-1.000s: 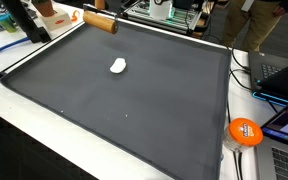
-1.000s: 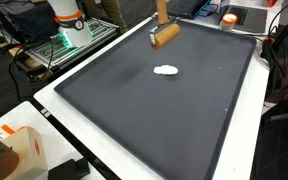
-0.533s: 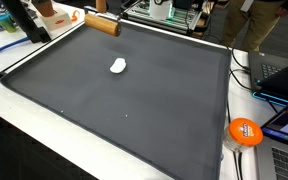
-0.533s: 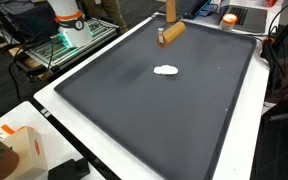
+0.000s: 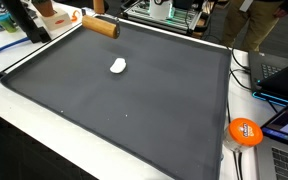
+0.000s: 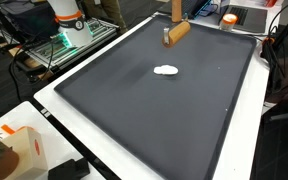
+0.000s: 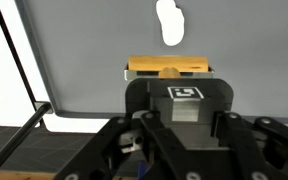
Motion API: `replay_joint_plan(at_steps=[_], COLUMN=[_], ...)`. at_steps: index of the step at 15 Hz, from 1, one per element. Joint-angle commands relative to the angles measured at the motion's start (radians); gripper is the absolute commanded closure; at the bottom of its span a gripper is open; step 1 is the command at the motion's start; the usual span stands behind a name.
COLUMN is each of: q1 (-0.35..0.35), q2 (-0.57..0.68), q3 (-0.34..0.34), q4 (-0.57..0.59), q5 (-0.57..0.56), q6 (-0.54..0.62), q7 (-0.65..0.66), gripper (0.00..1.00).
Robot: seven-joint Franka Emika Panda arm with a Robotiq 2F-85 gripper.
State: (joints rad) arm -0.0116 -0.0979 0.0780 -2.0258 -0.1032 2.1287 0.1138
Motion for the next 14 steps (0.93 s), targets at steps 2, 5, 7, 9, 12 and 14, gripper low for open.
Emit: replay_joint_plan(at_steps=[2,5,7,9,12,14], q1=[0.012,0.014,0.015,0.016,0.02,0.021], q2=[0.033,0.086,0.121,0.149,0.188,0.211], q3=[-0.018,-0.023,-0.024,-0.023,-0.023,-0.025], q4=[0.051,0.127,0.186,0.236,0.3,0.335], q5=[0.009,0.032,0.054,0.064,0.065,0.065], q6=[-0.062,-0.142,-0.177,-0.206,-0.255,-0.281], q7=[-0.007,-0.028,-0.032,-0.033,-0.014,-0.001], gripper=[0.78,0.78,0.78,0.78,0.78,0.78])
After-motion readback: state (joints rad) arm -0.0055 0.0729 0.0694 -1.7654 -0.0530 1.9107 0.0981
